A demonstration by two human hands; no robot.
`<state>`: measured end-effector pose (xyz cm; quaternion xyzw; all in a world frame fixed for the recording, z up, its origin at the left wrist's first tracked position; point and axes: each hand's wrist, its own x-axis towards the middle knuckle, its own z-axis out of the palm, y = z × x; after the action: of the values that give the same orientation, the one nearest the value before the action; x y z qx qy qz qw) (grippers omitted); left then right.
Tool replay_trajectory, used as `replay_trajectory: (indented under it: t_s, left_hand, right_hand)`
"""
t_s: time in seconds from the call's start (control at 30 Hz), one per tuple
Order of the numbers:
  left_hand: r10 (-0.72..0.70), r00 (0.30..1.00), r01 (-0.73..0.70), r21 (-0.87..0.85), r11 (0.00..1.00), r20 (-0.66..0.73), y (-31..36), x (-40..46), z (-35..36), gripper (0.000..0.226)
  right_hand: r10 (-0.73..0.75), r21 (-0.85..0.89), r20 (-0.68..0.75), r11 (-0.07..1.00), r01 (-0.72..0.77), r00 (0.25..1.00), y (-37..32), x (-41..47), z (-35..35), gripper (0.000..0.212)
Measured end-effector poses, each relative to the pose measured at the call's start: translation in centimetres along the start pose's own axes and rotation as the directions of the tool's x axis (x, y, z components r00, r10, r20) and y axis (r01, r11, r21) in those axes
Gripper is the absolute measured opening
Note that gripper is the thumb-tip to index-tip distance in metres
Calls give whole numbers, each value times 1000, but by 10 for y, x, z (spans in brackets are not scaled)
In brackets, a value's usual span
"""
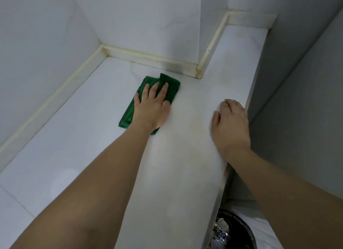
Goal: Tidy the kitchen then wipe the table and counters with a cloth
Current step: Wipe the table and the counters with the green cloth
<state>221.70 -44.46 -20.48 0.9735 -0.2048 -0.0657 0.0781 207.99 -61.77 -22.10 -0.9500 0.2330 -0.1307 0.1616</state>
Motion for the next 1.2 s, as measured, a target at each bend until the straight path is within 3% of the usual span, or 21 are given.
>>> replay_trajectory:
  t_s: [0.33, 0.77, 0.97, 1.2]
  left_hand:
    - [-4, 1000, 4, 26, 1000, -7, 9, 59, -3, 60]
    - [18, 1000, -18, -22, 1000, 17, 33, 43, 2, 59]
    - [80, 997, -80, -9, 997, -2, 24, 11, 4, 56]
    - [57, 998, -57, -19, 998, -7, 8, -54, 8, 56]
  right_hand:
    - [7, 39, -9, 999, -7, 1000, 4, 3, 6, 42]
    - [-6, 39, -31, 999, 7, 1000, 4, 4, 7, 39]
    - [-19, 28, -35, 999, 20, 999, 5, 7, 4, 38]
    - [-27, -7, -11, 1000, 27, 1000, 0, 4, 0, 38]
